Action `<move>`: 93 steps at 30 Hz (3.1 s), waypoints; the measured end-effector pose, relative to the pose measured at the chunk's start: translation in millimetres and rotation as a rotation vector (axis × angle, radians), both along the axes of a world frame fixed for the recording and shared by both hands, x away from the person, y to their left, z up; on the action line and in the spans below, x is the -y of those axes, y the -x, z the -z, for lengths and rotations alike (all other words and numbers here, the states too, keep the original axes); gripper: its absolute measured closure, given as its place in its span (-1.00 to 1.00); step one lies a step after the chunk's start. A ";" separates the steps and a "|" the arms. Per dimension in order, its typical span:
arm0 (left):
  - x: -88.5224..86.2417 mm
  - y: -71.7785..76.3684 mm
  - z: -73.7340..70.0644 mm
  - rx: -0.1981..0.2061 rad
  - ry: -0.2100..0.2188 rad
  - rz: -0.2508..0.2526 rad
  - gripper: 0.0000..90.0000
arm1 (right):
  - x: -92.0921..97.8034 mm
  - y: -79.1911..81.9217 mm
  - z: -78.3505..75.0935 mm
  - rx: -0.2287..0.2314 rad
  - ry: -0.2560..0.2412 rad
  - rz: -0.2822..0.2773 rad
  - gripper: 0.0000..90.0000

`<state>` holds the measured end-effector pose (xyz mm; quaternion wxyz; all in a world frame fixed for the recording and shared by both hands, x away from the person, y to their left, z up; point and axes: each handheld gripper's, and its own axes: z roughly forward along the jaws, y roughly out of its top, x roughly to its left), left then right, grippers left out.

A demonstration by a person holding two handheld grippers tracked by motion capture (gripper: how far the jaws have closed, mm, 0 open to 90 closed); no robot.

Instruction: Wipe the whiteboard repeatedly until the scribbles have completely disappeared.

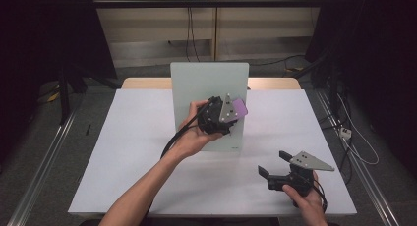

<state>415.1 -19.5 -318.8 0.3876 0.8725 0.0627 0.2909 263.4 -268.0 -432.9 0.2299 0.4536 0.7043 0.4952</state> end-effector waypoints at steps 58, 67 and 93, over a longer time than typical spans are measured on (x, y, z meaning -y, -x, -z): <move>-8.4 15.6 46.7 -0.010 -0.151 0.068 -0.10 | -1.0 -0.2 0.3 0.001 0.004 0.003 -0.89; -6.3 15.0 50.3 -0.057 -0.153 0.081 -0.09 | -0.8 -0.5 0.3 0.002 0.008 -0.001 -0.89; -1.1 17.8 48.5 -0.021 -0.159 0.052 -0.09 | -1.1 -0.2 0.3 0.003 0.005 -0.001 -0.89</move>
